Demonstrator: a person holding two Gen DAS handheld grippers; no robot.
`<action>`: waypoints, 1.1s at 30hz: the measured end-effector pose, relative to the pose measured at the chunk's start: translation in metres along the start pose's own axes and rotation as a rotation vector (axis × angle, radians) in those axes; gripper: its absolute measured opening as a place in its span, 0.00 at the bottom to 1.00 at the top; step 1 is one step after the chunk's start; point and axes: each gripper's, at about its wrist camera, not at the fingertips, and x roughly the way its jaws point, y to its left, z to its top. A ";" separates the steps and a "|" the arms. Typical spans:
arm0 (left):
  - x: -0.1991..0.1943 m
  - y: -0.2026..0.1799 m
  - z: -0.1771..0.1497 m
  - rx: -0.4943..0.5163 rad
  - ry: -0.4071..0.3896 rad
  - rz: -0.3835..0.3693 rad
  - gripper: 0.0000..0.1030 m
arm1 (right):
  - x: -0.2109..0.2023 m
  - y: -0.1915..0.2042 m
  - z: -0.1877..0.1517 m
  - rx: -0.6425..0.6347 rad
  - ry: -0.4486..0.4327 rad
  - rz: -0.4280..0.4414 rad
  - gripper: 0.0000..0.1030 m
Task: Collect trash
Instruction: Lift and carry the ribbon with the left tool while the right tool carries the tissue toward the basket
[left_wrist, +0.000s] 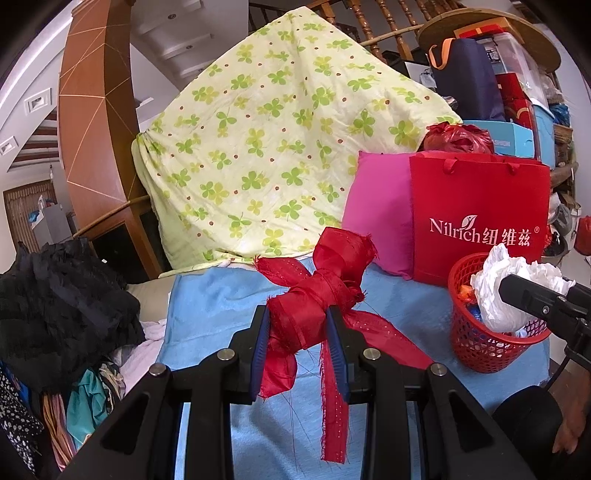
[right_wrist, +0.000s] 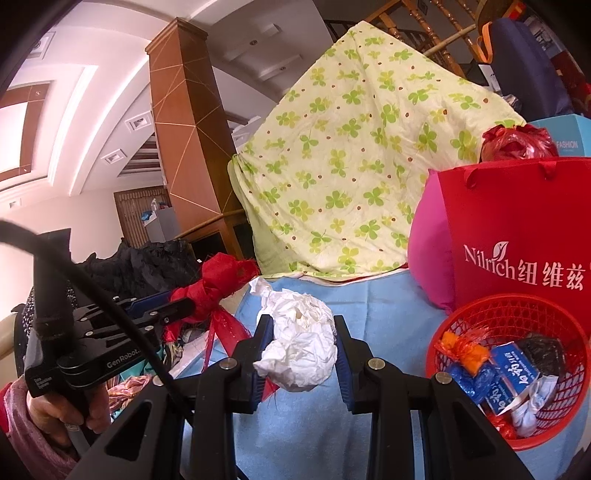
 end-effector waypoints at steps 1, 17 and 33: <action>-0.001 -0.002 0.001 0.004 -0.002 -0.002 0.32 | -0.002 0.000 0.001 0.000 -0.003 -0.001 0.32; -0.009 -0.012 0.004 0.034 -0.013 -0.021 0.32 | -0.021 -0.006 0.004 0.008 -0.042 -0.010 0.33; -0.009 -0.022 0.006 0.059 -0.008 -0.045 0.32 | -0.033 -0.007 0.006 0.025 -0.059 -0.019 0.33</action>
